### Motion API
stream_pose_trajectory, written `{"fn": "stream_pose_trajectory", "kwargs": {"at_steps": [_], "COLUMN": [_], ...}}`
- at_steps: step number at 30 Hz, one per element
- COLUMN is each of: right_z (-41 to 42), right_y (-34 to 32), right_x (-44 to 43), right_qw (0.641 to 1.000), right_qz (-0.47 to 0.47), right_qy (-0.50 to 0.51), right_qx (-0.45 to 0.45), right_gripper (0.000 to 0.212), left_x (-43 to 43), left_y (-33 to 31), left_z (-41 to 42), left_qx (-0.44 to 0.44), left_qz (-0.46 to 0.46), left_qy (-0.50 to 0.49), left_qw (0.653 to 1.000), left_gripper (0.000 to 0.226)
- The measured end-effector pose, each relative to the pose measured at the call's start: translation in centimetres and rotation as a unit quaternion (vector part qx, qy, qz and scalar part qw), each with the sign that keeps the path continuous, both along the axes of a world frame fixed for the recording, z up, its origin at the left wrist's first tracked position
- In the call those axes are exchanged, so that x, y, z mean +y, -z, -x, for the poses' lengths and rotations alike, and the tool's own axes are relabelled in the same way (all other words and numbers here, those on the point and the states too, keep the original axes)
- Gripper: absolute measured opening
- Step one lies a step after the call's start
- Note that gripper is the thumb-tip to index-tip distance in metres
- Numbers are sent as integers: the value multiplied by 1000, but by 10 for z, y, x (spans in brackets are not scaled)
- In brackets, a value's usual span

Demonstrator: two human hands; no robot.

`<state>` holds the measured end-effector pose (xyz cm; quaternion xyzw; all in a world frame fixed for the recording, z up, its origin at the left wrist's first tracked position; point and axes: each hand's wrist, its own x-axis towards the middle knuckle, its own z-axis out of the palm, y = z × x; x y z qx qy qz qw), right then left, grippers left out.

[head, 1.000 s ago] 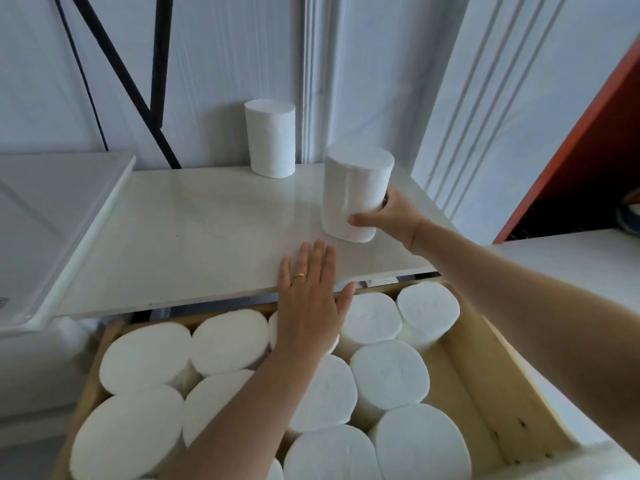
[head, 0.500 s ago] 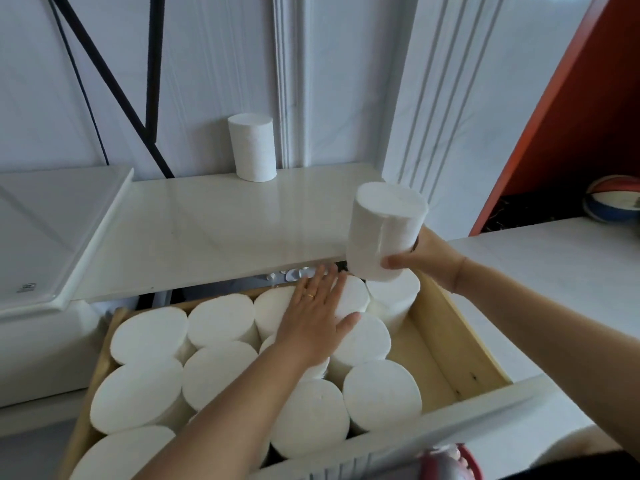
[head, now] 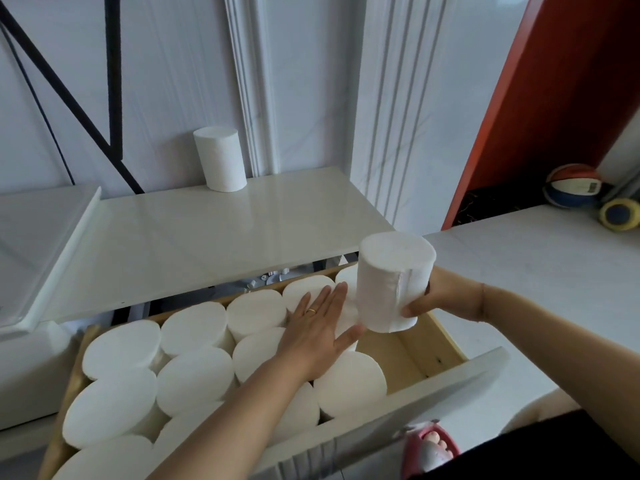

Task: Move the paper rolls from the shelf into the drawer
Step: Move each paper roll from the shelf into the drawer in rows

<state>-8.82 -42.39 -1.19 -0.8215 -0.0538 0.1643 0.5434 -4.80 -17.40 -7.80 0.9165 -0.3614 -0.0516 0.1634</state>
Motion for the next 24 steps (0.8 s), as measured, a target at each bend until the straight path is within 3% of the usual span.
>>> {"fn": "stream_pose_trajectory", "kwargs": {"at_steps": [13, 20, 24], "right_z": [11, 19, 13], "right_y": [1, -1, 8], "right_x": [-17, -24, -9], "right_qw": [999, 997, 997], "right_qz": [-4, 17, 12], "right_qy": [-28, -60, -54], "right_qx": [29, 44, 53], "right_gripper": [59, 60, 61], "left_x": [-17, -20, -19], "left_y": [3, 6, 6], "left_z": [9, 10, 11], "left_qx": [62, 56, 47], "left_qz": [111, 70, 90], "left_qy": [16, 13, 22], "left_qw": [992, 996, 995], "left_gripper": [97, 92, 91]}}
